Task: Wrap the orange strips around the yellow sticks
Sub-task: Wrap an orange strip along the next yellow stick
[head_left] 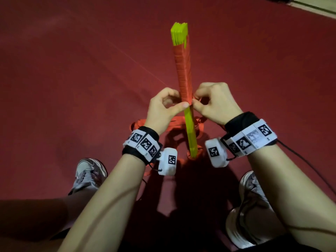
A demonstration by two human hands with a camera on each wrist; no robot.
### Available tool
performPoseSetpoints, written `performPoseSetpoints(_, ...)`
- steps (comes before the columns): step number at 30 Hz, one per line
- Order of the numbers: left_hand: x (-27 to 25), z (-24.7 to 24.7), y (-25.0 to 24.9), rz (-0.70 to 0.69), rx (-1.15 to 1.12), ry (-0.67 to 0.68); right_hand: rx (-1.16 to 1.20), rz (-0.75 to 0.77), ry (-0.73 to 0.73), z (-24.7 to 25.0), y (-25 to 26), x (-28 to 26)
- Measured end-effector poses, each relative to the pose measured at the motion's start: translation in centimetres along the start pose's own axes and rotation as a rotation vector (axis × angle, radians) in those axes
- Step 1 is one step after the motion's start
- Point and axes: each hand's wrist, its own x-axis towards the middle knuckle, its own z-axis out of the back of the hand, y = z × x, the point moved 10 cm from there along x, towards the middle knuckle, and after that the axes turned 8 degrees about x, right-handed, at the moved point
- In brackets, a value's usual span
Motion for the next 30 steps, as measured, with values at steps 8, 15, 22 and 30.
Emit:
performPoseSetpoints(8,-0.8,-2.2,-1.1,0.070,-0.236,0.264,0.156,-0.019,-0.043,1.0,1.1,0.2)
performPoseSetpoints(15,1.0,1.3,-4.3,-0.061,-0.264,0.041,0.562,-0.256,0.113,-0.2,0.5,0.6)
performPoseSetpoints(22,1.6,8.3,-3.7,-0.068,-0.287,-0.204,-0.265,-0.786,0.313,0.0,-12.4,-3.8)
performPoseSetpoints(30,1.2,7.3,-3.2,-0.051,-0.182,-0.181,-0.048,-0.838,-0.465,9.6,-14.4,-5.1)
